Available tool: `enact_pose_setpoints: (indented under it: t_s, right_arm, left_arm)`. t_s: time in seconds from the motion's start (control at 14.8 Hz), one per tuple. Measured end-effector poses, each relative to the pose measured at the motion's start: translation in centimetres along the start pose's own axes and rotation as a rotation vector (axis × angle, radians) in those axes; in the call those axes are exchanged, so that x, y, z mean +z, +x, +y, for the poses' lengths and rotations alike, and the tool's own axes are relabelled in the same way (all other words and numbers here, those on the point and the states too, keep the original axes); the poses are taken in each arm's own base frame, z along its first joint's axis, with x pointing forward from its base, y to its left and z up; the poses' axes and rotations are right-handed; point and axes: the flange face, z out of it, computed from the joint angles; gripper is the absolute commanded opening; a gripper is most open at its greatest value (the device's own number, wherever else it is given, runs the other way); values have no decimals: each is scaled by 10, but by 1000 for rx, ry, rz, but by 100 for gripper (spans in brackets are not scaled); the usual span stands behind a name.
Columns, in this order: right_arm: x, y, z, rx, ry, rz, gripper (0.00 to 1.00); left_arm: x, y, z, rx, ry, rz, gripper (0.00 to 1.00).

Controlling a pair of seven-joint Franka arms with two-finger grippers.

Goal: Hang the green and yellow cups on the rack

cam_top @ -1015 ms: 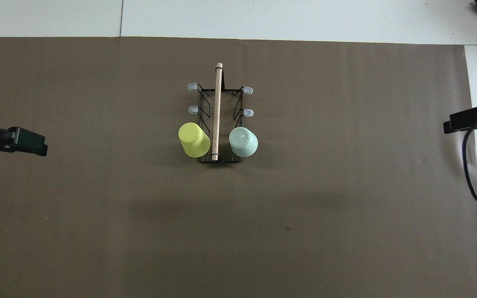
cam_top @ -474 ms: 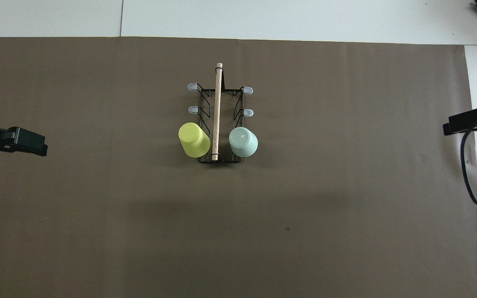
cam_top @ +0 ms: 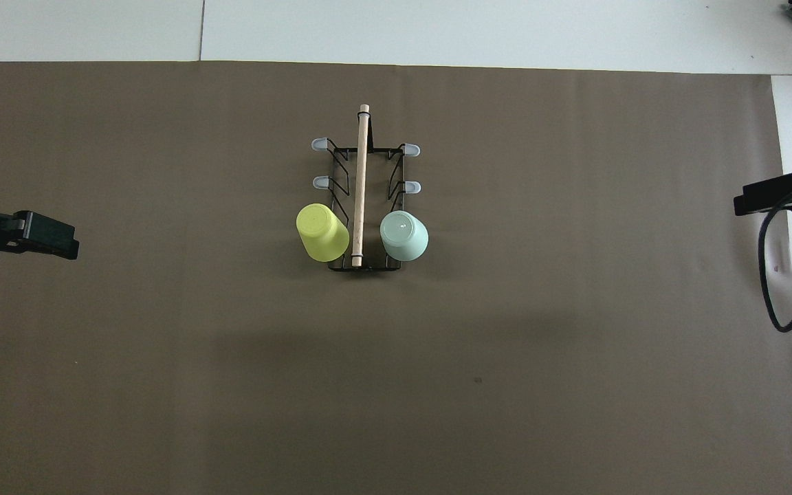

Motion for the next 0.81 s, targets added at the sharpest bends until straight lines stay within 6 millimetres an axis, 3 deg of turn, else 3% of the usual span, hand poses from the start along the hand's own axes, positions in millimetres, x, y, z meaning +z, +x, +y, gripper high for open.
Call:
enact_pose_setpoints:
  t_s: [0.81]
  right_arm:
    - [4, -7, 0, -2, 1, -7, 100]
  left_arm:
    - [0, 0, 0, 0, 0, 0, 100]
